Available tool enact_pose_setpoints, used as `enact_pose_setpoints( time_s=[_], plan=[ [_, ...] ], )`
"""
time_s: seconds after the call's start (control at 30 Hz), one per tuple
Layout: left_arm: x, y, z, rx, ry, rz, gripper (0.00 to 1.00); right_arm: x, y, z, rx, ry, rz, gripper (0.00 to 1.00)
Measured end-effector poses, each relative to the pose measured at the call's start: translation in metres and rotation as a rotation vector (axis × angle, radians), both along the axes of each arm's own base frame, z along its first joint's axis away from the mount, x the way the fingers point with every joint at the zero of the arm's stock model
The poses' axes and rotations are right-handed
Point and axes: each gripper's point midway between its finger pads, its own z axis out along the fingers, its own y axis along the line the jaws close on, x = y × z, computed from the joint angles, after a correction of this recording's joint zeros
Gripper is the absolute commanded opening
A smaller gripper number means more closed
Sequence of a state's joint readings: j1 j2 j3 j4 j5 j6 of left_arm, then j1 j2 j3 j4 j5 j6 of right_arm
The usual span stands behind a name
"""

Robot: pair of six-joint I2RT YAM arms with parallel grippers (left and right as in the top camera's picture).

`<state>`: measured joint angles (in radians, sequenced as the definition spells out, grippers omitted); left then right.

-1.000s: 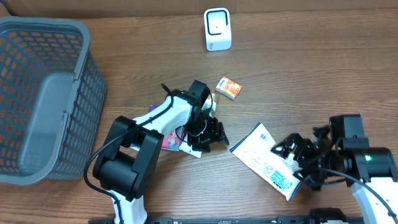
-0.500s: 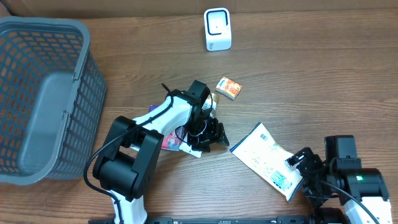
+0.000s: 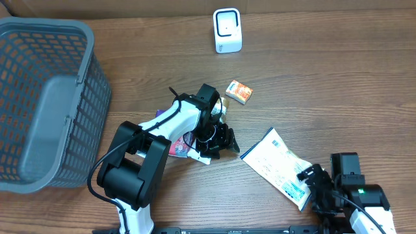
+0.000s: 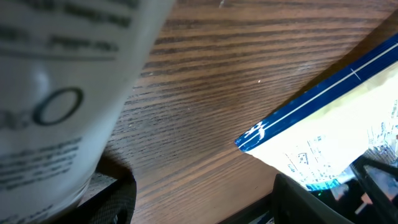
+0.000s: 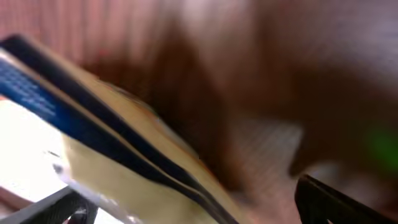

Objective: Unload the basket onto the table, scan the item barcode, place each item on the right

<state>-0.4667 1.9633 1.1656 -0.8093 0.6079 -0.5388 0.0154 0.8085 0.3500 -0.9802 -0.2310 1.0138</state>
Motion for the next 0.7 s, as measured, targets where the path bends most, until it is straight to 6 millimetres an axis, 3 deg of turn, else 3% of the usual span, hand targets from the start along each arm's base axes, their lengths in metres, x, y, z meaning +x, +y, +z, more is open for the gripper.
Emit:
enact_pose_setpoints(
  time_s=[0.07, 0.1, 0.23, 0.33, 0.53, 0.67, 0.7],
  plan=[
    [0.0, 0.0, 0.0, 0.0, 0.0, 0.0, 0.64, 0.007, 0.006, -0.002, 0.034, -0.037, 0.006, 0.88],
    [0.0, 0.0, 0.0, 0.0, 0.0, 0.0, 0.64, 0.01, 0.008, -0.002, 0.045, -0.051, 0.007, 0.79],
    [0.0, 0.0, 0.0, 0.0, 0.001, -0.001, 0.64, 0.025, 0.015, 0.001, 0.089, -0.126, 0.023, 0.27],
    [0.0, 0.0, 0.0, -0.001, 0.0, -0.003, 0.64, 0.041, 0.019, 0.008, 0.11, -0.206, 0.042, 0.04],
    [-0.001, 0.0, 0.0, -0.003, -0.005, -0.012, 0.64, 0.073, 0.021, 0.023, 0.094, -0.381, 0.109, 0.04],
    [-0.001, 0.0, 0.0, -0.003, -0.005, -0.012, 0.64, 0.081, 0.023, 0.028, 0.08, -0.441, 0.172, 0.04],
    [0.0, 0.0, 0.0, -0.003, -0.005, -0.012, 0.64, 0.079, 0.023, 0.027, 0.078, -0.436, 0.188, 0.15]
  ],
)
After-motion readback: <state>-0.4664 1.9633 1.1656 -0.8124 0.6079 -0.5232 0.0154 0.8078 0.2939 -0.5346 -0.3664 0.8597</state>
